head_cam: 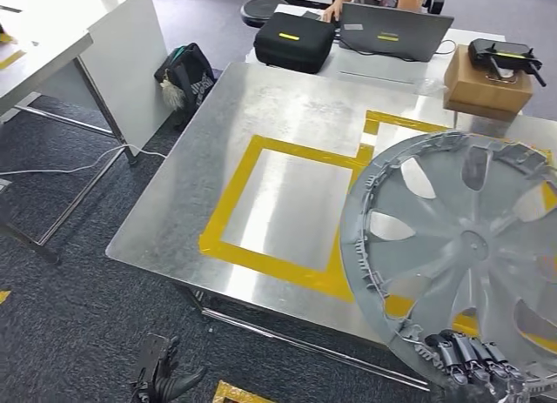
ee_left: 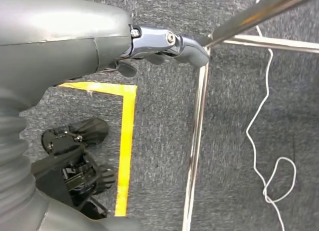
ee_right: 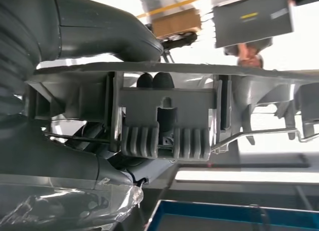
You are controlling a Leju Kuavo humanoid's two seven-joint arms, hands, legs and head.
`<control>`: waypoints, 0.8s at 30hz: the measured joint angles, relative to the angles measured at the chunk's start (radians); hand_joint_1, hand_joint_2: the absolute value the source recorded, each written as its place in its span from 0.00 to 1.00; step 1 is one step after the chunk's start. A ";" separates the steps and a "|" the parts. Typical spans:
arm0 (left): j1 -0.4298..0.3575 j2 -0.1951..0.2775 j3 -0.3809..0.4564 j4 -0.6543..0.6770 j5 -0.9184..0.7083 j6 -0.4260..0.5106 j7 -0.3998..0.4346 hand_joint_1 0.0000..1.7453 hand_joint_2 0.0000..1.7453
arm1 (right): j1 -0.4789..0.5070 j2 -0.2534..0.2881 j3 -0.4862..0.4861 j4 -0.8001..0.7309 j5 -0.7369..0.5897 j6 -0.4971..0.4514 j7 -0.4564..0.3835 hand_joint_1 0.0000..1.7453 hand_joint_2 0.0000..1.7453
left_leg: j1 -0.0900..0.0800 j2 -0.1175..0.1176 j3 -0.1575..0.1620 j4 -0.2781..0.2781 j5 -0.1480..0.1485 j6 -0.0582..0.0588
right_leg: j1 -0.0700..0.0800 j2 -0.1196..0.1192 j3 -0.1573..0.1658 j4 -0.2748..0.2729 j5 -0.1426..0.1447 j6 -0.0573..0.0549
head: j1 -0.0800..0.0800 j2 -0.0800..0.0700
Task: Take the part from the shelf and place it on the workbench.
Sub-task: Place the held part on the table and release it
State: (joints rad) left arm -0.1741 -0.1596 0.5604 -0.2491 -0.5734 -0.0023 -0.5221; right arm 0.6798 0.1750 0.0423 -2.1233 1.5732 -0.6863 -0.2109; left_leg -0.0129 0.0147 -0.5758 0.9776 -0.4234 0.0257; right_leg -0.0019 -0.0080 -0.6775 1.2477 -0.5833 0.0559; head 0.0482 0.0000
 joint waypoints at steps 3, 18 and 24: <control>0.001 0.000 0.000 0.000 0.000 0.001 0.000 0.00 1.00 | 0.001 -0.010 0.009 0.012 0.001 0.000 0.046 1.00 1.00 | 0.001 -0.022 0.001 0.001 -0.001 0.000 | -0.001 0.004 -0.014 0.018 0.019 0.001 | 0.000 0.000; 0.008 0.009 0.001 0.000 0.018 0.008 -0.004 0.00 1.00 | 0.008 -0.079 0.029 0.039 -0.106 0.000 0.279 1.00 1.00 | -0.001 -0.040 0.000 -0.003 0.003 -0.015 | 0.002 0.016 0.103 -0.230 0.121 -0.030 | -0.003 0.000; 0.011 0.010 0.001 0.000 0.019 0.007 -0.006 0.00 1.00 | 0.011 -0.087 0.014 0.038 -0.132 0.000 0.250 1.00 1.00 | 0.001 -0.040 0.000 -0.003 0.003 -0.027 | 0.003 0.016 0.103 -0.230 0.121 -0.032 | -0.003 0.000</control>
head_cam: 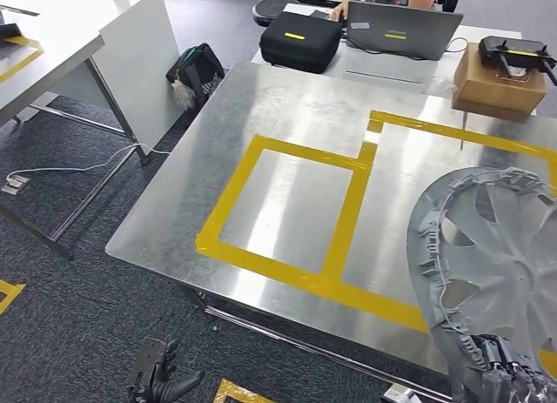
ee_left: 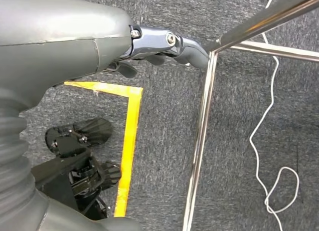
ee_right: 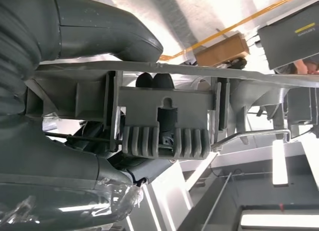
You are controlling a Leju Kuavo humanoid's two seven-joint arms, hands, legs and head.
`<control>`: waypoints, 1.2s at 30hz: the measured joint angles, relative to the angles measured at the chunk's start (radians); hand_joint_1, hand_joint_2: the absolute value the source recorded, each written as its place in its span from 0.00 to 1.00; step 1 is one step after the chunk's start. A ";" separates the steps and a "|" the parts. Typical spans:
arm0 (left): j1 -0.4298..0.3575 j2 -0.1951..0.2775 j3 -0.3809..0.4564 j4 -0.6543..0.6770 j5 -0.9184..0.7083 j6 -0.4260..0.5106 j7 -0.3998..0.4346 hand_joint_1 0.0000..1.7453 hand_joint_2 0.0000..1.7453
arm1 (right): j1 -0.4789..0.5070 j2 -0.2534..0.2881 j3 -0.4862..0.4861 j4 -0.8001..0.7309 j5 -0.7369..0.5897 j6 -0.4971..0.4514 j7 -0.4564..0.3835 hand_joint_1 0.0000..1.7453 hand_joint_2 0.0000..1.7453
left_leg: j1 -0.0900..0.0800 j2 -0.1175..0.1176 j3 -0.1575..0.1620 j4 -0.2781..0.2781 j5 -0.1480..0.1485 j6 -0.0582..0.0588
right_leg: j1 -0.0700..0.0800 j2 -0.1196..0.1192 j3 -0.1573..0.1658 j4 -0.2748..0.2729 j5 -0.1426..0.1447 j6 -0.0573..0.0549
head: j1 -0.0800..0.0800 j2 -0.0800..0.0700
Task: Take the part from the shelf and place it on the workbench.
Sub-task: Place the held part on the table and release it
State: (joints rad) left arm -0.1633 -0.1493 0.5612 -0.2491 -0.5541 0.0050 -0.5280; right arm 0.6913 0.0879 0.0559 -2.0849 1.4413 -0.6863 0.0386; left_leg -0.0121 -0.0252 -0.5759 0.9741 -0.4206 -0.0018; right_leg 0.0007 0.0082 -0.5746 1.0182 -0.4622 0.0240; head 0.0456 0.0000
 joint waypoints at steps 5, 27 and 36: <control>0.002 0.001 0.000 0.000 0.003 -0.009 -0.008 0.00 1.00 | 0.000 0.027 -0.138 0.001 -0.220 0.071 -0.220 1.00 1.00 | -0.003 0.000 -0.001 0.000 0.000 0.000 | -0.003 0.000 0.001 -0.001 0.001 0.001 | 0.000 0.000; 0.005 0.008 0.001 0.000 0.000 -0.041 -0.012 0.00 1.00 | -0.512 0.172 -1.260 0.194 -0.159 0.804 -0.721 1.00 1.00 | -0.010 0.000 -0.002 0.001 0.001 0.006 | -0.010 0.000 0.000 -0.003 0.004 0.008 | 0.000 0.000; 0.002 0.010 0.001 0.000 -0.005 -0.051 -0.011 0.00 1.00 | -0.588 0.091 -1.312 0.280 -0.040 0.811 -0.720 1.00 1.00 | -0.010 0.000 -0.002 0.002 0.001 0.007 | -0.010 0.000 0.001 -0.003 0.005 0.009 | 0.000 0.000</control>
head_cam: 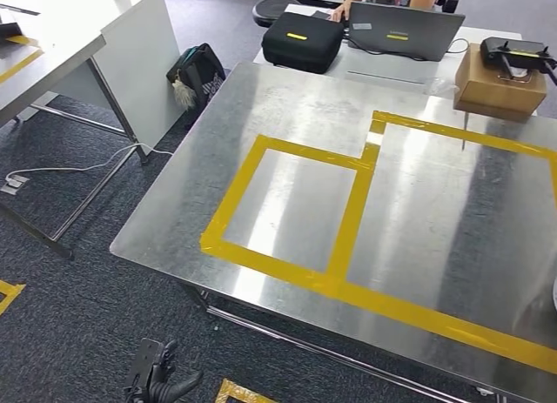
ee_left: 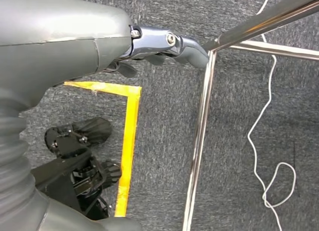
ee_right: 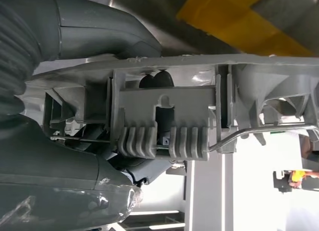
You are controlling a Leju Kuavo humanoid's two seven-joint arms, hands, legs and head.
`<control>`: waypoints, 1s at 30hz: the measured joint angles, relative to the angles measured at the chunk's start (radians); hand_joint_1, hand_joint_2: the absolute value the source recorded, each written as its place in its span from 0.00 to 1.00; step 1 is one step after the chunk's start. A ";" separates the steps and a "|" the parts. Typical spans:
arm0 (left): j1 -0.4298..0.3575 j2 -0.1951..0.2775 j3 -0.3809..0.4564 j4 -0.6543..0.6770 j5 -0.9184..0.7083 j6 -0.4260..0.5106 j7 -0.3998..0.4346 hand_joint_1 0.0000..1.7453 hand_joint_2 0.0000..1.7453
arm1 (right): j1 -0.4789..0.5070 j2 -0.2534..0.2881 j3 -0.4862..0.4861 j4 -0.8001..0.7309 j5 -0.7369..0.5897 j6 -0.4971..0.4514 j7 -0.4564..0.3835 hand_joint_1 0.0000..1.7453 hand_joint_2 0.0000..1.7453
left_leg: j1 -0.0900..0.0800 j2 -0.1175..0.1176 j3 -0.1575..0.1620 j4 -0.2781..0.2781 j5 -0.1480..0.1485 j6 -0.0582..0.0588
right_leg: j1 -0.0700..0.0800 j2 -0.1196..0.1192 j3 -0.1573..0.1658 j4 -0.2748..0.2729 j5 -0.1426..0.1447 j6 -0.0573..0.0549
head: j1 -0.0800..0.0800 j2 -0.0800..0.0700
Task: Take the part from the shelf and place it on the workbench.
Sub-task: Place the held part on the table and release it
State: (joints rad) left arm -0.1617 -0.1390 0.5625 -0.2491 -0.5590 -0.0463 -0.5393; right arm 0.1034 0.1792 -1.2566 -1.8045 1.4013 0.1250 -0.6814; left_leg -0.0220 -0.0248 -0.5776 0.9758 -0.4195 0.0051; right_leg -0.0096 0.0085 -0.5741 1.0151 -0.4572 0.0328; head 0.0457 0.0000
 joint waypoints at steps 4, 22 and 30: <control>-0.002 0.001 -0.001 0.000 -0.002 -0.001 0.000 0.00 1.00 | -0.014 -0.022 -0.003 0.029 0.011 -0.002 0.000 1.00 1.00 | 0.000 0.000 0.000 0.001 0.000 0.000 | 0.000 0.000 0.000 0.000 0.000 0.000 | 0.000 0.000; -0.024 0.004 -0.029 0.000 -0.027 -0.008 0.032 0.00 1.00 | 0.091 -0.278 0.646 0.237 -0.110 -0.158 0.480 1.00 1.00 | 0.000 0.003 0.000 0.002 0.001 0.001 | 0.000 0.006 0.000 0.000 0.005 0.004 | 0.000 0.000; -0.029 0.004 -0.044 0.000 -0.033 -0.010 0.041 0.00 1.00 | 0.109 -0.390 0.929 0.254 -0.176 -0.197 0.553 1.00 1.00 | 0.000 0.010 0.001 0.002 0.001 0.001 | 0.000 0.013 0.000 -0.001 0.007 0.004 | 0.000 0.000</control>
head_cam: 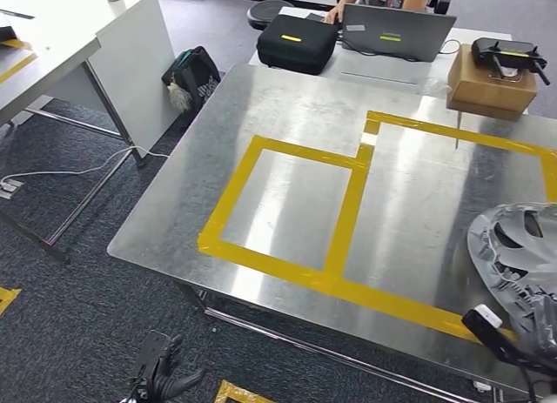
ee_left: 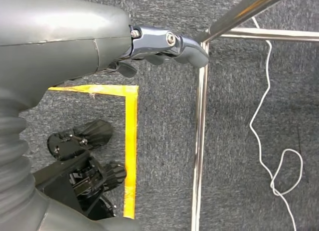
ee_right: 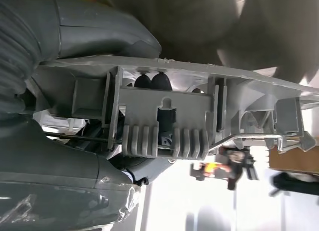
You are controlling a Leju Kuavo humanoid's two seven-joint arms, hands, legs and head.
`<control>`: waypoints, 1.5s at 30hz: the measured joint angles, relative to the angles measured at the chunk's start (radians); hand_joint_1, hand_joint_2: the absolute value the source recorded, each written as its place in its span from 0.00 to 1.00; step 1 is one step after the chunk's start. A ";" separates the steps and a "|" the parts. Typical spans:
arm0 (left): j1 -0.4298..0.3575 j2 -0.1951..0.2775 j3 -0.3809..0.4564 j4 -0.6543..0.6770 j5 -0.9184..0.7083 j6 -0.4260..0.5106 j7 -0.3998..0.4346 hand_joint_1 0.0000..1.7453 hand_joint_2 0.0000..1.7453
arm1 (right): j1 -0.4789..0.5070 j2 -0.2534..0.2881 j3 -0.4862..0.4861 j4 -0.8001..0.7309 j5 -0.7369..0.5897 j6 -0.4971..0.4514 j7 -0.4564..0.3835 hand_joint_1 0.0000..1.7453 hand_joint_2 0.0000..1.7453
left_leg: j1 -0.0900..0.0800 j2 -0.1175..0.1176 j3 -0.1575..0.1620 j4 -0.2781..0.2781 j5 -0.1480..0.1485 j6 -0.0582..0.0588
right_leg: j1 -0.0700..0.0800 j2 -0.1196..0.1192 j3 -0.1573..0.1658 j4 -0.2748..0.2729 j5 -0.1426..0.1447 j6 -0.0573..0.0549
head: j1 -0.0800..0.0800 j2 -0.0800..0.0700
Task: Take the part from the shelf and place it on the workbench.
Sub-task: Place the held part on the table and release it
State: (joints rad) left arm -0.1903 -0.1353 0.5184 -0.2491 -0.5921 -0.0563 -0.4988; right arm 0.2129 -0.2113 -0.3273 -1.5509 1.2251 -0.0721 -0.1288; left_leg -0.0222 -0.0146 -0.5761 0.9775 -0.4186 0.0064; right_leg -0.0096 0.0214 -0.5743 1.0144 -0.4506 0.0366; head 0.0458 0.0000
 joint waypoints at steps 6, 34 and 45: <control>-0.002 -0.001 -0.011 0.000 -0.007 -0.002 0.002 0.00 1.00 | -0.001 -0.046 0.141 0.000 -0.015 -0.022 0.034 1.00 1.00 | 0.000 0.000 0.001 0.000 0.001 0.001 | 0.000 0.000 0.000 0.000 0.001 -0.001 | 0.000 0.000; -0.006 -0.002 -0.035 0.000 -0.010 -0.001 0.014 0.00 1.00 | 0.006 -0.173 0.350 0.000 -0.111 -0.061 0.093 1.00 1.00 | 0.000 0.001 0.001 0.000 0.000 0.001 | 0.000 0.002 0.000 -0.002 0.002 -0.001 | 0.000 0.000; -0.006 -0.002 -0.038 0.000 -0.015 -0.004 0.013 0.00 1.00 | 0.008 -0.190 0.370 0.000 -0.119 -0.060 0.104 1.00 1.00 | 0.000 0.001 0.001 0.000 0.000 0.001 | 0.000 0.002 0.000 -0.002 0.002 -0.001 | 0.000 0.000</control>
State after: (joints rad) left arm -0.1959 -0.1371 0.4804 -0.2491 -0.6067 -0.0598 -0.4857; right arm 0.2205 -0.4016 0.0429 -1.5511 1.1058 -0.1324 -0.0244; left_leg -0.0220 -0.0133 -0.5750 0.9775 -0.4181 0.0072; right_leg -0.0095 0.0232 -0.5739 1.0124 -0.4489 0.0360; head 0.0458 0.0000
